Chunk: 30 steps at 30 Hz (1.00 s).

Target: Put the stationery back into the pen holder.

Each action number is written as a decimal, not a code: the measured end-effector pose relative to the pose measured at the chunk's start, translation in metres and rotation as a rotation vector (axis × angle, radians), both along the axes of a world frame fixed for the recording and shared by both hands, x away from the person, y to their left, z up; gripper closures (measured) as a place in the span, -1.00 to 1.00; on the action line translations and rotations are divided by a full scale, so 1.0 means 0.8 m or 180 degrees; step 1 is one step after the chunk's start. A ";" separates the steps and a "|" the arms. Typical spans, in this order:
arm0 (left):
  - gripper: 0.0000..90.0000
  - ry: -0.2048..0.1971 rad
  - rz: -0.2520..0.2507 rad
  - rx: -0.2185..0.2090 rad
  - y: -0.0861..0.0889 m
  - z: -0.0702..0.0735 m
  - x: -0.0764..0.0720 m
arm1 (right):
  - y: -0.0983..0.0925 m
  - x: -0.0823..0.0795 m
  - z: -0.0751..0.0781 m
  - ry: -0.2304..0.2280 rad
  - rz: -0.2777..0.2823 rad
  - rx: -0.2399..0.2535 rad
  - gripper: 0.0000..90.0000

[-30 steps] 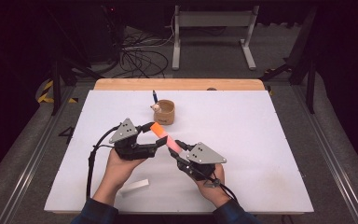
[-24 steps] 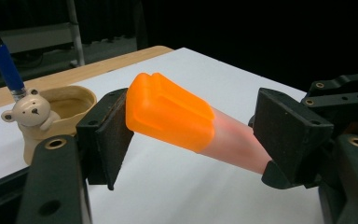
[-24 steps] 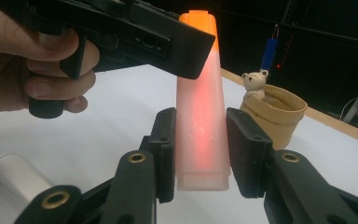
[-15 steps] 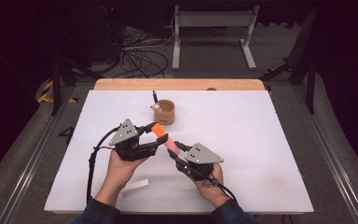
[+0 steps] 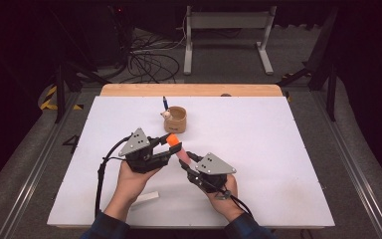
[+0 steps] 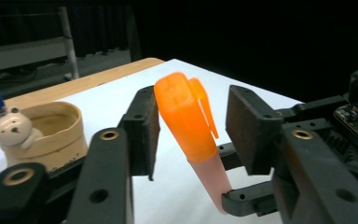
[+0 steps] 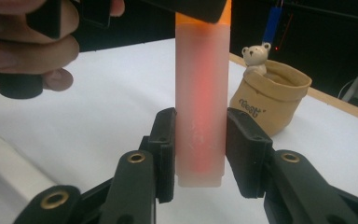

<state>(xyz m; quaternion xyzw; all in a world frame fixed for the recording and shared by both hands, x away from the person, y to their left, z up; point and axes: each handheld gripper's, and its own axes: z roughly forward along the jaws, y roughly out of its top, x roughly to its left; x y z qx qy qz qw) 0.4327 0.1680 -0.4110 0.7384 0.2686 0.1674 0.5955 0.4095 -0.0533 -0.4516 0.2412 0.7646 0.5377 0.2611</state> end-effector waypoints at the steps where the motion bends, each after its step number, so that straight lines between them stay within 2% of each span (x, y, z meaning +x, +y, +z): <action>1: 0.26 -0.0001 0.0003 0.0026 -0.002 0.000 -0.001 | 0.000 0.000 0.001 -0.0017 0.0005 -0.0012 0.46; 3: 0.30 -0.0041 0.0005 0.0066 -0.002 0.000 -0.001 | 0.001 0.000 0.001 -0.0033 0.0011 -0.0040 0.46; 5: 0.42 -0.0044 -0.0005 0.0048 -0.003 0.001 -0.002 | 0.001 0.000 0.001 -0.0027 0.0010 -0.0050 0.46; 7: 0.44 -0.0079 -0.0005 0.0086 -0.004 0.002 -0.003 | 0.001 -0.001 0.001 -0.0028 0.0009 -0.0051 0.46; 12: 0.50 -0.0010 -0.0091 0.0055 -0.006 0.002 -0.003 | 0.001 0.000 0.000 -0.0011 0.0010 -0.0052 0.45; 16: 0.58 -0.0034 -0.0142 0.0095 -0.010 0.003 -0.004 | 0.000 0.001 0.001 0.0025 0.0000 -0.0048 0.44; 19: 0.59 -0.0017 -0.0194 0.0068 -0.011 0.005 -0.003 | -0.003 0.003 0.003 0.0051 0.0001 -0.0017 0.33; 24: 0.59 -0.0034 -0.0165 0.0108 -0.013 0.009 0.001 | -0.008 0.007 0.004 0.0107 -0.0013 0.0022 0.13; 30: 0.59 -0.0101 -0.0099 0.0223 -0.012 0.013 0.009 | -0.013 0.009 0.006 0.0127 0.0000 0.0079 -0.07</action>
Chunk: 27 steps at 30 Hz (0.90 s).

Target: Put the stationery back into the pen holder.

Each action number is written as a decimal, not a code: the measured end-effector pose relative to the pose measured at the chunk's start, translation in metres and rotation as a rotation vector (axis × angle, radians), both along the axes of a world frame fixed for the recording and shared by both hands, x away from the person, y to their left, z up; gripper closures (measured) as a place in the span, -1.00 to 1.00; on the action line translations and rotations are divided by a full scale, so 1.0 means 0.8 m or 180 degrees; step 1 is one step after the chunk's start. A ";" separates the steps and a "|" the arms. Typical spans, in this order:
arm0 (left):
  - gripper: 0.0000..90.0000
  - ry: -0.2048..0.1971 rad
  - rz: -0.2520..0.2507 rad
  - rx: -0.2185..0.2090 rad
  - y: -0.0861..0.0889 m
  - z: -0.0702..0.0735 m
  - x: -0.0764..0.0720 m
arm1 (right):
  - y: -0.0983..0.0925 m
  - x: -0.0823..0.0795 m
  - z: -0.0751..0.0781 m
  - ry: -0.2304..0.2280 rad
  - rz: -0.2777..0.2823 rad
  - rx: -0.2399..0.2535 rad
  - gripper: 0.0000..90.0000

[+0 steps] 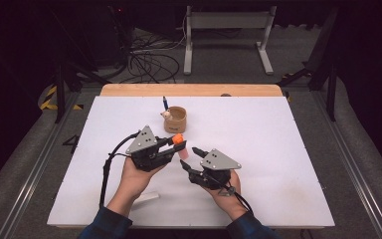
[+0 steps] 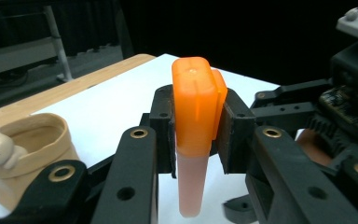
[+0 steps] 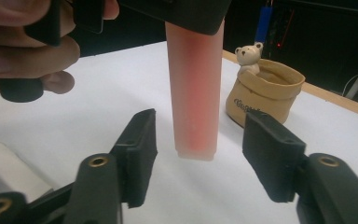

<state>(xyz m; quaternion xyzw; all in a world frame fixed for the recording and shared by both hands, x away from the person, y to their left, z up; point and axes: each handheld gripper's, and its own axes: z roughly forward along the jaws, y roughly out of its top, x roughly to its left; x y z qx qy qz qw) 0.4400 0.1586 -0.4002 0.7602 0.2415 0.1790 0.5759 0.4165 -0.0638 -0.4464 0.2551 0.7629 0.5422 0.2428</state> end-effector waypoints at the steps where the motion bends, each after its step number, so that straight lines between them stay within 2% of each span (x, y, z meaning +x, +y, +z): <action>1: 0.59 0.0015 0.0004 0.0006 0.000 0.001 0.001 | -0.001 0.000 0.001 0.0009 0.0014 0.0020 -0.09; 6: 0.59 -0.0022 0.0083 0.0037 0.004 0.004 0.011 | -0.007 0.003 0.004 0.0032 0.0085 0.0087 -0.23; 7: 0.59 0.0019 0.0084 0.0020 0.003 0.004 0.012 | -0.008 0.003 0.004 0.0039 0.0103 0.0086 -0.26; 16: 0.59 -0.0110 0.0225 0.0131 0.006 0.018 0.032 | -0.018 0.007 0.007 0.0098 0.0101 0.0135 -0.43; 24: 0.59 -0.0151 0.0303 -0.0045 0.011 0.026 0.053 | -0.022 0.010 0.006 0.0164 0.0110 0.0137 -0.54; 27: 0.59 -0.0205 0.0335 -0.0048 0.010 0.028 0.062 | -0.024 0.011 0.007 0.0176 0.0098 0.0155 -0.56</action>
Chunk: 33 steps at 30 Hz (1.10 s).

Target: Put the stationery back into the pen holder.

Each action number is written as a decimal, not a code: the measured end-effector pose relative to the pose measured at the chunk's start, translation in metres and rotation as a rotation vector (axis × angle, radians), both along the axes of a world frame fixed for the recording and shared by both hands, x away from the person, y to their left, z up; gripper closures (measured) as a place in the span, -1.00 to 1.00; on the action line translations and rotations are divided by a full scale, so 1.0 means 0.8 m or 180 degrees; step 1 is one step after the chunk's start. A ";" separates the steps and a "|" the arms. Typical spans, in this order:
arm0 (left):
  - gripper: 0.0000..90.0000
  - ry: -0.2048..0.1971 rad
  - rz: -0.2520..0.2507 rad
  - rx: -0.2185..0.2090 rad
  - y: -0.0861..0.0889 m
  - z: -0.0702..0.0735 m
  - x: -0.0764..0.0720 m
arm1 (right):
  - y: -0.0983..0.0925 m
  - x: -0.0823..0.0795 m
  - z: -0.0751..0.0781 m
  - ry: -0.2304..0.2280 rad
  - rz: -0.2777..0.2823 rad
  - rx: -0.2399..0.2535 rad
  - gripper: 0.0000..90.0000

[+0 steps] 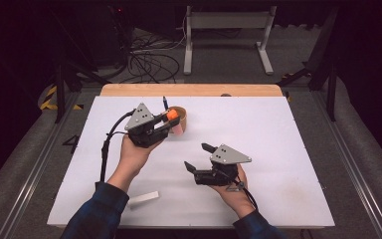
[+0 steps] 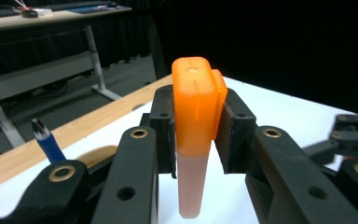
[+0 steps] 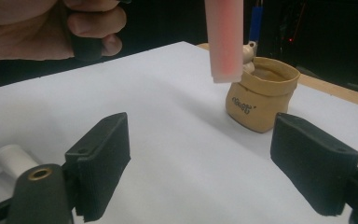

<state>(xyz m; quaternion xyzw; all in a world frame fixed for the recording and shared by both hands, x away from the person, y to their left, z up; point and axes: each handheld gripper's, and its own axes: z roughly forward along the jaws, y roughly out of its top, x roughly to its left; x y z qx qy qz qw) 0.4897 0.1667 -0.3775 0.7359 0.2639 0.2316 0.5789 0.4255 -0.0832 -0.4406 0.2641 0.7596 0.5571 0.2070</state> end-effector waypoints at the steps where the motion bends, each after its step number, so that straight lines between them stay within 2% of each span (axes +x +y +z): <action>1: 0.59 -0.0014 0.0012 0.0011 -0.001 0.001 0.003 | 0.000 0.000 0.000 0.0004 -0.0004 0.0006 -0.57; 5: 0.59 -0.0071 0.0106 0.0077 -0.003 0.002 0.015 | -0.001 0.001 0.000 0.0014 -0.0014 0.0004 -0.58; 7: 0.59 -0.0037 0.0150 0.0056 -0.004 0.000 0.020 | -0.001 0.001 0.000 0.0020 -0.0001 0.0004 -0.58; 21: 0.59 -0.0102 0.0482 0.0135 -0.002 -0.017 0.064 | -0.005 0.003 0.001 0.0014 -0.0034 0.0026 -0.60; 25: 0.59 -0.0067 0.0524 0.0131 0.000 -0.024 0.074 | -0.006 0.003 0.001 0.0015 -0.0035 0.0037 -0.60; 29: 0.59 -0.0021 0.0511 0.0026 0.003 -0.028 0.081 | -0.007 0.003 0.001 0.0018 -0.0038 0.0037 -0.60; 33: 0.59 0.0020 0.0483 0.0055 0.001 -0.030 0.087 | -0.007 0.003 0.001 0.0023 -0.0048 0.0024 -0.60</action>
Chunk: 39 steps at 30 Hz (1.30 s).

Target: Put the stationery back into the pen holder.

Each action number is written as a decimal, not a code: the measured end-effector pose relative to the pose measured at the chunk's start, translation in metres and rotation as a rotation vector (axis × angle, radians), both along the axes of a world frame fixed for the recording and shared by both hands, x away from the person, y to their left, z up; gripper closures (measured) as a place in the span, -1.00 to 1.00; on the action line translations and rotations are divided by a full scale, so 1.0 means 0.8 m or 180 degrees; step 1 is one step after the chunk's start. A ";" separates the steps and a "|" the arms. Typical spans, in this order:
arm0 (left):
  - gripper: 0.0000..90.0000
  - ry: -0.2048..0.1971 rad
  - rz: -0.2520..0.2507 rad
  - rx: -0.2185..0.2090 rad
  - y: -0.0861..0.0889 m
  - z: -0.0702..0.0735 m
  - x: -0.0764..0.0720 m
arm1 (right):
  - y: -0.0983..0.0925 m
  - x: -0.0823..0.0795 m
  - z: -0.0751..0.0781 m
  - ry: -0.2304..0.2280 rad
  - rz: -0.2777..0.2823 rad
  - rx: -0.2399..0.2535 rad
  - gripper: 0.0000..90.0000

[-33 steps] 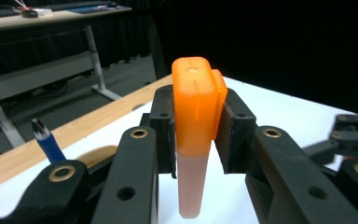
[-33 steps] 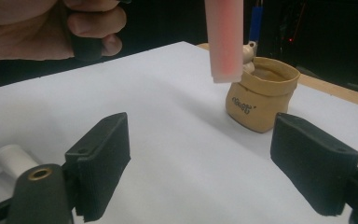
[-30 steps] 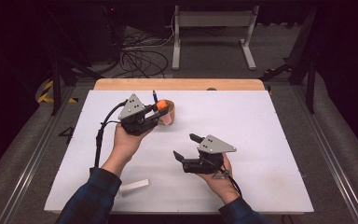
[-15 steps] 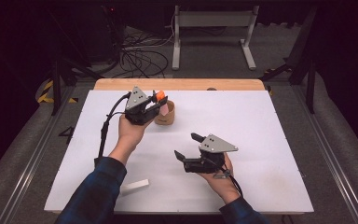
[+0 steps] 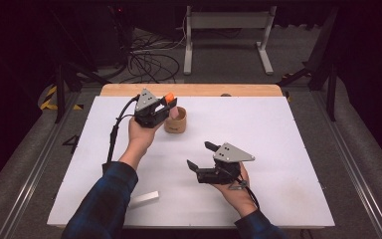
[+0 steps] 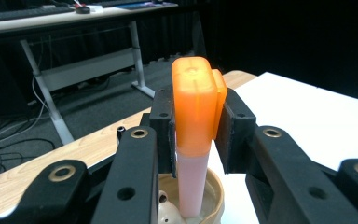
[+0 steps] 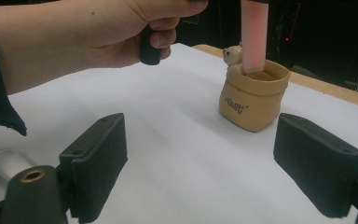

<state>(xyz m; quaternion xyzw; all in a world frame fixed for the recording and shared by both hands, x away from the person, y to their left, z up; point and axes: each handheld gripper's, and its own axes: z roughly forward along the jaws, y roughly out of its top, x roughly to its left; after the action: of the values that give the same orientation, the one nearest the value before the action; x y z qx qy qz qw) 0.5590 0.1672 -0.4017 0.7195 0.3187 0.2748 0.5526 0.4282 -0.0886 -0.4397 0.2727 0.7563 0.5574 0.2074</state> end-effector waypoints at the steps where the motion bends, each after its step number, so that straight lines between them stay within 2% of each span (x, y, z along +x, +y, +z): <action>1: 0.59 0.0022 -0.0012 0.0022 -0.001 -0.001 0.001 | 0.000 0.000 0.000 0.0005 0.0002 -0.0001 -0.60; 7: 0.59 0.0080 -0.0086 0.0136 -0.006 -0.008 0.004 | 0.001 0.000 -0.001 0.0009 0.0018 -0.0005 -0.60; 19: 0.59 0.0200 -0.0078 0.0342 -0.011 -0.021 0.009 | 0.002 0.001 -0.002 0.0020 0.0025 -0.0008 -0.60; 23: 0.59 0.0183 -0.0085 0.0442 -0.014 -0.023 0.008 | 0.002 0.001 -0.002 0.0022 0.0024 -0.0012 -0.60; 32: 0.58 0.0294 -0.0096 0.0509 -0.017 -0.033 0.010 | 0.002 0.001 -0.003 0.0024 0.0028 -0.0015 -0.60; 39: 0.58 0.0291 -0.0084 0.0580 -0.016 -0.036 0.012 | 0.003 0.002 -0.004 0.0050 0.0060 -0.0029 -0.59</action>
<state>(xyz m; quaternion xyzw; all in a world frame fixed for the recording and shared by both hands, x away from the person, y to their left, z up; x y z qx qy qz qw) 0.5684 0.1542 -0.4306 0.7827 0.3077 0.2622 0.4733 0.4295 -0.0860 -0.4428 0.2690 0.7630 0.5537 0.1974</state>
